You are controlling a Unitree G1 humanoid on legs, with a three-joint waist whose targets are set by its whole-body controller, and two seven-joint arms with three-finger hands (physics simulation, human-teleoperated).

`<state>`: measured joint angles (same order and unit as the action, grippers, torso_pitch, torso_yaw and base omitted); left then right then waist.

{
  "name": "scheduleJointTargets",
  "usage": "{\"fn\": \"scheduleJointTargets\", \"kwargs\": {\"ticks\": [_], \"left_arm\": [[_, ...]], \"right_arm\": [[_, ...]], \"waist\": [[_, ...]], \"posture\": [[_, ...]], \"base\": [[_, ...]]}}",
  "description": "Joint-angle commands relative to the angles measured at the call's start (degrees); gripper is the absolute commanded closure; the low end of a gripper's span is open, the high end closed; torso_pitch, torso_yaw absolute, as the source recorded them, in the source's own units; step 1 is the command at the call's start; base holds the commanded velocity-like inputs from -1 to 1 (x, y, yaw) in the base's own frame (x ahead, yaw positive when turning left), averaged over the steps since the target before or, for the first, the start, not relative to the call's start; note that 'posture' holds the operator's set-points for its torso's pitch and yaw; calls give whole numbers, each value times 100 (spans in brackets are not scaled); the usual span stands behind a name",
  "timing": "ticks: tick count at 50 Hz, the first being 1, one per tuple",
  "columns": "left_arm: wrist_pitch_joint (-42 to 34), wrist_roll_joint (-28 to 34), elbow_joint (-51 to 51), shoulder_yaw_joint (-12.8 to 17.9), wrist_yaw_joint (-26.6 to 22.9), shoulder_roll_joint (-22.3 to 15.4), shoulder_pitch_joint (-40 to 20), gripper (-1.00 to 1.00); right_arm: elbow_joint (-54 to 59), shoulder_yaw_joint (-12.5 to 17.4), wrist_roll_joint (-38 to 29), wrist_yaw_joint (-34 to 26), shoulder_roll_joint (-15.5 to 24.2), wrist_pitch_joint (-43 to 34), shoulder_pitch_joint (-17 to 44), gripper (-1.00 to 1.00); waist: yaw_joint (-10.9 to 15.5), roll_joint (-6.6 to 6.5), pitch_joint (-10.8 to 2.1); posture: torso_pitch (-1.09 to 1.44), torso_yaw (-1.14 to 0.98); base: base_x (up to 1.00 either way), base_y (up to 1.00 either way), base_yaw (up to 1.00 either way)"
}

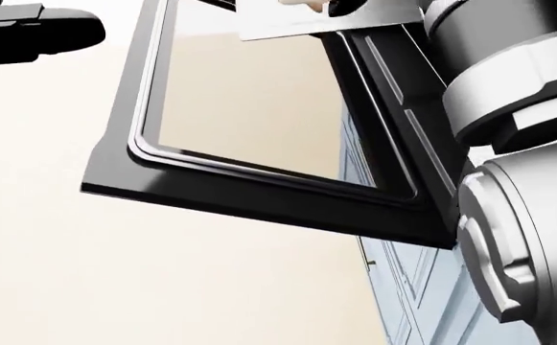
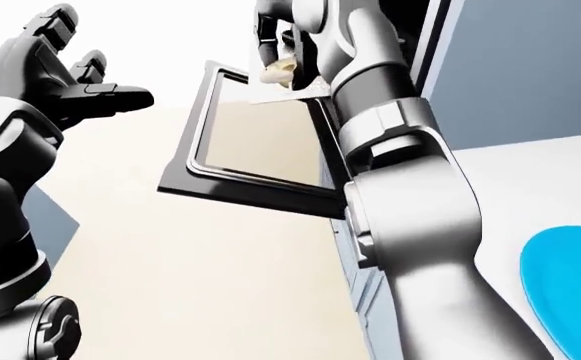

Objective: Place the fish on the top rack of the oven.

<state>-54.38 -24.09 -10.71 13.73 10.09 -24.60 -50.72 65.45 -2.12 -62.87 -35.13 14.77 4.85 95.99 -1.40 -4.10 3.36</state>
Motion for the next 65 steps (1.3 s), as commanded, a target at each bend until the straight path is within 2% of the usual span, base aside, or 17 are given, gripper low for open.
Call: {"fn": "scheduleJointTargets", "kwargs": {"ticks": [1,8,13,14,16,23,26,28,37,41,42,45,49,52,58,59,65], "left_arm": [[251,46,-113,110,12,-99,-148,-100],[280,38,-77,102,20,-93,-158,-100],[285,35,-67,86,35,-79,-174,-100],[277,31,-89,86,39,-75,-155,-100],[271,25,-124,91,47,-64,-121,-100],[320,18,-102,95,34,-55,-88,-100],[333,10,-127,108,29,-52,-43,-100],[289,-5,-154,115,48,-57,-60,-100],[294,-3,-154,90,62,-45,-57,-100],[268,-14,-173,97,69,-52,-72,-100],[246,-21,-192,98,78,-51,-75,-100],[230,-34,-214,108,84,-53,-66,-100],[224,-47,-228,118,87,-59,-52,-100],[239,-50,-224,119,83,-64,-40,-100],[287,-44,-170,114,68,-78,-45,-100],[289,-45,-158,119,67,-83,-56,-100],[302,-49,-146,110,73,-79,-58,-100]], "right_arm": [[-381,60,95,266,21,83,402,100],[-332,41,72,285,37,110,442,100],[-352,45,69,293,48,100,410,100],[-362,41,64,290,50,100,396,100],[-387,40,61,272,49,95,380,100],[-382,35,46,251,35,88,399,100],[-385,34,42,258,21,82,388,100],[-382,37,44,256,20,83,395,100],[-398,45,37,276,60,89,343,100],[-418,51,43,276,64,89,338,99],[-423,52,44,273,64,89,340,99],[-419,59,51,280,63,76,355,99],[-400,49,41,278,64,69,381,100],[-418,66,75,246,57,95,372,98],[-366,49,51,286,72,58,439,100],[-348,45,40,288,79,54,454,100],[-313,39,16,293,86,64,491,100]], "waist": [[39,46,-171],[83,87,-171],[174,557,-131],[137,408,-163],[150,534,-141],[58,110,-77],[-10,-270,-287],[-12,-281,-161],[115,208,-186],[233,613,-305],[182,492,-143],[150,434,-89],[92,85,-6],[24,153,-142],[30,206,-129],[64,187,-324],[148,153,-112]], "posture": [[0,0],[0,0],[0,0],[0,0],[0,0],[0,0],[0,0],[0,0],[0,0],[0,0],[0,0],[0,0],[0,0],[0,0],[0,0],[0,0],[0,0]], "base": [[25,0,0],[26,0,0],[27,0,0],[27,0,0],[25,0,0],[26,0,0],[27,0,0],[26,0,0],[26,0,0],[21,0,0],[1,0,0],[0,0,0],[0,0,0],[0,0,0],[0,0,0],[18,0,0],[26,0,0]]}}
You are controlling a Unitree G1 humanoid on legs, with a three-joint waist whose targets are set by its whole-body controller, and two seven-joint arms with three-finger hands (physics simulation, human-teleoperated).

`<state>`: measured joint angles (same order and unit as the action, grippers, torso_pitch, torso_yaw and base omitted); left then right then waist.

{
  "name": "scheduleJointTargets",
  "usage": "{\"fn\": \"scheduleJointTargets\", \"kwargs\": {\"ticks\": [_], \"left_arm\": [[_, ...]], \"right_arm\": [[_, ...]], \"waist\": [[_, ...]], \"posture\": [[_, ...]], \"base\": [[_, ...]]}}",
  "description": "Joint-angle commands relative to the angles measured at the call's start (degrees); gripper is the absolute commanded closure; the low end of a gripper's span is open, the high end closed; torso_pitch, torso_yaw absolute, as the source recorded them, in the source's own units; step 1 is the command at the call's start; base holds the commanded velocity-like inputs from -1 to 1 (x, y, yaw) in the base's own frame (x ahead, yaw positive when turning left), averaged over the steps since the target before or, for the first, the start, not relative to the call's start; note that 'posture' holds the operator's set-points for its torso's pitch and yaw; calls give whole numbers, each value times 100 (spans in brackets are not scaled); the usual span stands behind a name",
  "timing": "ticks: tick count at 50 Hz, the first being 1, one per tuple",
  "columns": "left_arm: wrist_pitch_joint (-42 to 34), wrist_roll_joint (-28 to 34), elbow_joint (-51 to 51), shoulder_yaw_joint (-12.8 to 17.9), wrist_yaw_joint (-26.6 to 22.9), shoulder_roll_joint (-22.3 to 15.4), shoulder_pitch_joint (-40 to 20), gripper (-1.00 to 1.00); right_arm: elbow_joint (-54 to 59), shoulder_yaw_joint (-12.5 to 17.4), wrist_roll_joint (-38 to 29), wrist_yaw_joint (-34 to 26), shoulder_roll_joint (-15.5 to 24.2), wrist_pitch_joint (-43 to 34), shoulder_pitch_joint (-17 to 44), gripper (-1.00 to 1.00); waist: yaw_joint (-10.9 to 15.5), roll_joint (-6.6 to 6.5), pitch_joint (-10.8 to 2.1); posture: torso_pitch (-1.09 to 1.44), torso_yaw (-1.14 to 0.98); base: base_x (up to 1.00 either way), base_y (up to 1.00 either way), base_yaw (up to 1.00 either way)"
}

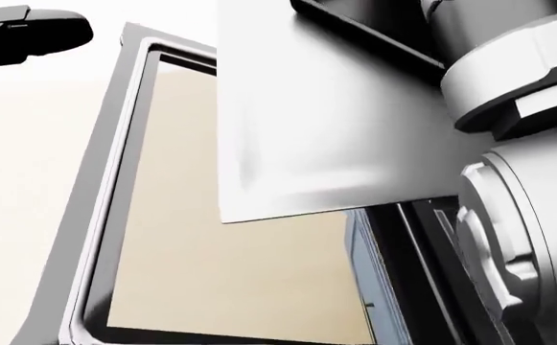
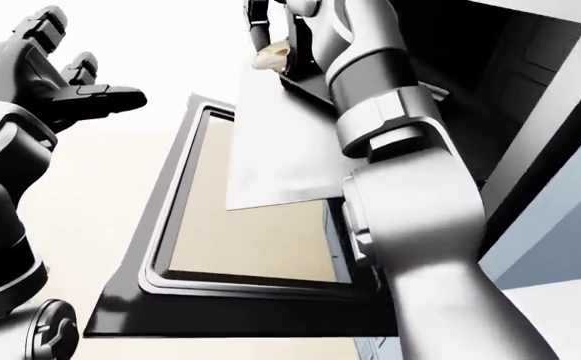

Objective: Place the fish on the top rack of the oven.

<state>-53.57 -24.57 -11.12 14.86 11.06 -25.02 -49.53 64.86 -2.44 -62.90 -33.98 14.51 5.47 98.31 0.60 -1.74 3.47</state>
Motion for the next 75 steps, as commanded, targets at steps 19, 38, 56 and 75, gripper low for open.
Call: {"fn": "scheduleJointTargets", "kwargs": {"ticks": [19,38,56,75], "left_arm": [[260,-6,-176,2,-22,-2,-59,-100],[257,-36,-171,27,-24,-26,-45,-100],[232,-62,-186,12,20,-20,-63,-100],[196,-63,-201,29,26,-25,-63,-100]], "right_arm": [[-221,83,17,255,135,31,236,100],[-189,76,-1,273,116,4,246,100],[-130,72,-43,289,168,81,333,99],[94,69,-189,71,331,-16,424,99]], "waist": [[-163,-283,-129],[-83,-19,-195],[-177,-63,-152],[-255,-102,-89]], "posture": [[0,0],[0,0],[0,0],[0,0]], "base": [[10,0,0],[13,0,0],[5,0,0],[0,0,0]]}}
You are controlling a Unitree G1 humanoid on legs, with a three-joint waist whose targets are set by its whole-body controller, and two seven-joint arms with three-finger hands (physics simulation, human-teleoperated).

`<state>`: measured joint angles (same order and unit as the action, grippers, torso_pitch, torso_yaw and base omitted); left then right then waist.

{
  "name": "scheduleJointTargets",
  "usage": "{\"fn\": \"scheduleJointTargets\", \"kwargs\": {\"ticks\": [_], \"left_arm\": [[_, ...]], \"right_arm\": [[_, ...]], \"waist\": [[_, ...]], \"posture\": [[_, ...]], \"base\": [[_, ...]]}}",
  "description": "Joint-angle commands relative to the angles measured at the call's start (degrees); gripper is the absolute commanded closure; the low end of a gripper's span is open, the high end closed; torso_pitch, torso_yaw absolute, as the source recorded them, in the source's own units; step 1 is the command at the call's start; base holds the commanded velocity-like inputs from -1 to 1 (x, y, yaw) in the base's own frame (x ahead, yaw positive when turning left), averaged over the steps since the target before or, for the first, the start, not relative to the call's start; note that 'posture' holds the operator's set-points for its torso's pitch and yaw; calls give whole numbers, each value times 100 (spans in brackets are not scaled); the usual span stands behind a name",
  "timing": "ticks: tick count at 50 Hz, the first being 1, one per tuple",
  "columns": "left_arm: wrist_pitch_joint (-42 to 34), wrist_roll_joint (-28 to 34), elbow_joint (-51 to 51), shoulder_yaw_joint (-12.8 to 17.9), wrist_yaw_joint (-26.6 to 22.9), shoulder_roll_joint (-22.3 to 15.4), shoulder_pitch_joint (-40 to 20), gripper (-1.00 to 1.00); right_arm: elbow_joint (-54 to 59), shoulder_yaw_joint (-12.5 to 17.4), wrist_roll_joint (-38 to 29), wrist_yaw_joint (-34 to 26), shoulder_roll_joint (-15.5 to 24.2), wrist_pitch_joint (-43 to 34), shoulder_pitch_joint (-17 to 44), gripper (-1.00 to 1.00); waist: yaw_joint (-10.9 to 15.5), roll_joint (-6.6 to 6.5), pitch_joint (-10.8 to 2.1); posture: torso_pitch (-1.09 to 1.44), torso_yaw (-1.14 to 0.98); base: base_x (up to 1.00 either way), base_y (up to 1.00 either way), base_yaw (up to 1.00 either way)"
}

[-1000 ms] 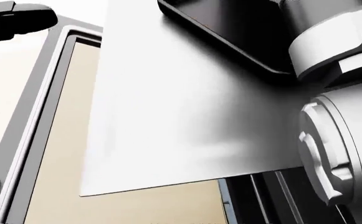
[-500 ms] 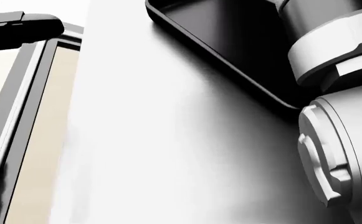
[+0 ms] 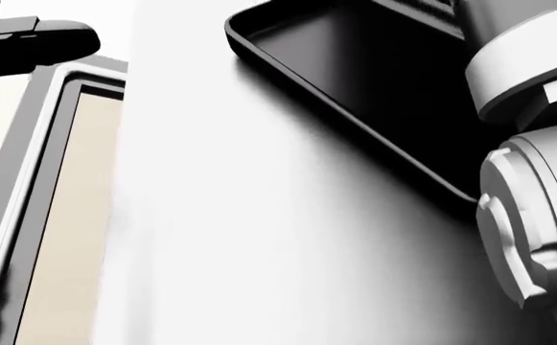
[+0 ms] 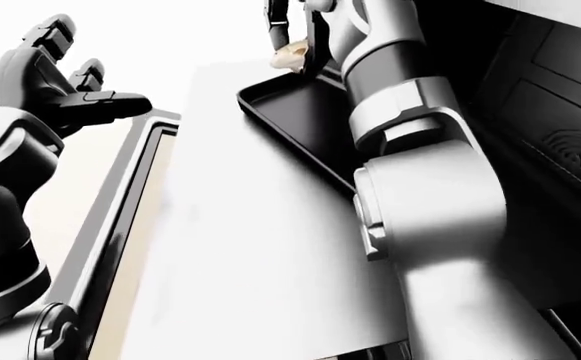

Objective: Place the fish on the top rack of the oven.

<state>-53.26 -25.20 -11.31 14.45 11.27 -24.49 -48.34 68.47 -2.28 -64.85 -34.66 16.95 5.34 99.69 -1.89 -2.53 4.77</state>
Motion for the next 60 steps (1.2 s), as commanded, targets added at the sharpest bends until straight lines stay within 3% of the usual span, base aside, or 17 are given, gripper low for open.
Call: {"fn": "scheduleJointTargets", "kwargs": {"ticks": [1,5,27,41,60], "left_arm": [[177,2,-177,67,2,-77,-172,-100],[252,18,-164,71,-32,-76,-84,-100],[208,-3,-197,87,-25,-80,-85,-100],[259,18,-155,99,-55,-90,-54,-100],[315,31,-72,93,-72,-106,-75,-100]], "right_arm": [[-260,56,2,139,93,-1,280,99],[-123,88,-61,300,279,-96,24,98],[-44,94,-131,568,410,-148,-211,98],[201,106,-203,1186,409,-141,-343,98],[414,130,-173,1579,406,-299,-450,98]], "waist": [[-4,-20,-218],[1,-3,-211],[50,-3,-238],[85,2,-293],[107,30,-347]], "posture": [[0,0],[0,0],[0,0],[0,0],[0,0]], "base": [[0,0,0],[0,0,0],[0,0,0],[0,0,0],[0,0,0]]}}
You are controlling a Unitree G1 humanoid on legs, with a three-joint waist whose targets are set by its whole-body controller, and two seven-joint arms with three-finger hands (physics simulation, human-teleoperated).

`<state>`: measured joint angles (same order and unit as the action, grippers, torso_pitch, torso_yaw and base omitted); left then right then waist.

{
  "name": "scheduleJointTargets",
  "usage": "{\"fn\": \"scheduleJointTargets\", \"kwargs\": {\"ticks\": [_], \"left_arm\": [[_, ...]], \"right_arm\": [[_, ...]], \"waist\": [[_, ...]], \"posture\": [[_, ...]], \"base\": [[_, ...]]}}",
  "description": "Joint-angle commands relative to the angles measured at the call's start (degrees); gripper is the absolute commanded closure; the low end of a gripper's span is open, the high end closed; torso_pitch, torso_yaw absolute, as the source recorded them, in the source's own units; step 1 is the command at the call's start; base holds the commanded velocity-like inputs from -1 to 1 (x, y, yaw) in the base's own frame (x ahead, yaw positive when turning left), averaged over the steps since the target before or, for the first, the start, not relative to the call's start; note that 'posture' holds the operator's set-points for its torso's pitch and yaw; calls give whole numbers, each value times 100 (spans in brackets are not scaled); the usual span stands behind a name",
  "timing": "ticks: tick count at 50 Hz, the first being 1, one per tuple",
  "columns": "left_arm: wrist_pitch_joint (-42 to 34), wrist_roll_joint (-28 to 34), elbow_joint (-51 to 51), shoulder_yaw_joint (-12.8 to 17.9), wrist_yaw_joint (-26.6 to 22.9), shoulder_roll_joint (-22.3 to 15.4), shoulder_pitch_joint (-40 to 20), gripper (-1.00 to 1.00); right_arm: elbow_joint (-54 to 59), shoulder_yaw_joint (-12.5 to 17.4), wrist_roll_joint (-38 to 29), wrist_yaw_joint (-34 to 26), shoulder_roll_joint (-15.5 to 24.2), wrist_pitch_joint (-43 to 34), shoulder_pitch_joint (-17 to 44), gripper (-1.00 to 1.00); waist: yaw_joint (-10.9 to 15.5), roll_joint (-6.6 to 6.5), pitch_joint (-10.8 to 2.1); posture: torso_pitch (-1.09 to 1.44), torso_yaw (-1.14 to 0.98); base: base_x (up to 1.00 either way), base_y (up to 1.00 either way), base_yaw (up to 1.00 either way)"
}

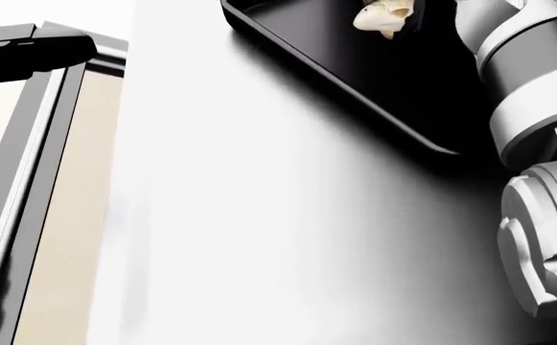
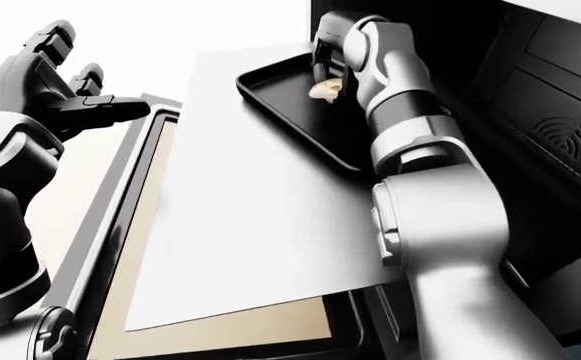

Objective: Place the fish on the top rack of the oven.

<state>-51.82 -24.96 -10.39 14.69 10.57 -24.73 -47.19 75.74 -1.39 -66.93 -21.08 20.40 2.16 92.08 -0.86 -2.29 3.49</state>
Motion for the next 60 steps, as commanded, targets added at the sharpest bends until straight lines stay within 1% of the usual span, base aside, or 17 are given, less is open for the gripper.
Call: {"fn": "scheduleJointTargets", "kwargs": {"ticks": [1,24,34,35,37,39,40,41,42,46,47,52,54,55,58,59,60], "left_arm": [[166,4,-170,70,0,-80,-190,-100],[189,-21,-233,94,3,-87,-66,-100],[145,-26,-265,99,18,-79,-72,-100],[172,-17,-244,96,9,-78,-65,-100],[182,-13,-231,98,3,-84,-63,-100],[196,-12,-228,100,2,-76,-52,-100],[207,-6,-228,90,-1,-70,-37,-100],[184,-12,-245,96,10,-68,-40,-100],[135,-27,-281,106,25,-75,-54,-100],[162,-19,-254,90,25,-65,-63,-100],[176,-17,-239,89,22,-61,-63,-100],[206,-10,-192,91,9,-67,-75,-100],[168,-21,-211,97,23,-74,-93,-100],[212,-10,-193,92,12,-66,-65,-100],[206,-20,-203,106,12,-74,-62,-100],[161,-33,-223,108,29,-81,-90,-100],[147,-40,-231,107,36,-80,-98,-100]], "right_arm": [[-307,42,39,240,55,15,309,98],[-239,67,169,641,18,-34,32,100],[-228,61,202,684,9,-54,-12,98],[-226,64,210,679,5,-60,-12,84],[-222,59,211,679,5,-60,-8,82],[-229,53,212,667,4,-68,14,73],[-227,57,218,664,7,-61,21,62],[-228,56,220,650,11,-62,20,38],[-231,57,224,644,13,-62,20,25],[-233,60,236,617,20,-67,55,18],[-235,59,237,610,13,-72,62,7],[-220,55,239,612,7,-77,73,0],[-218,55,242,598,2,-78,74,-9],[-221,58,247,594,1,-83,74,-37],[-228,56,250,575,4,-90,92,-44],[-229,53,248,568,4,-91,103,-49],[-228,58,255,556,2,-96,106,-60]], "waist": [[3,6,-221],[-4,24,-206],[5,33,-218],[7,33,-220],[9,34,-220],[9,34,-223],[9,33,-224],[9,32,-223],[7,31,-220],[-1,36,-216],[-1,37,-215],[5,28,-210],[8,30,-210],[9,31,-212],[11,33,-216],[13,34,-220],[16,33,-222]], "posture": [[0,0],[0,0],[0,0],[0,0],[0,0],[0,0],[0,0],[0,0],[0,0],[0,0],[0,0],[0,0],[0,0],[0,0],[0,0],[0,0],[0,0]], "base": [[0,0,0],[0,0,0],[0,0,0],[0,0,0],[0,0,0],[0,0,0],[0,0,0],[0,0,0],[0,0,0],[0,0,0],[0,0,0],[0,0,0],[0,0,0],[0,0,0],[0,0,0],[0,0,0],[0,0,0]]}}
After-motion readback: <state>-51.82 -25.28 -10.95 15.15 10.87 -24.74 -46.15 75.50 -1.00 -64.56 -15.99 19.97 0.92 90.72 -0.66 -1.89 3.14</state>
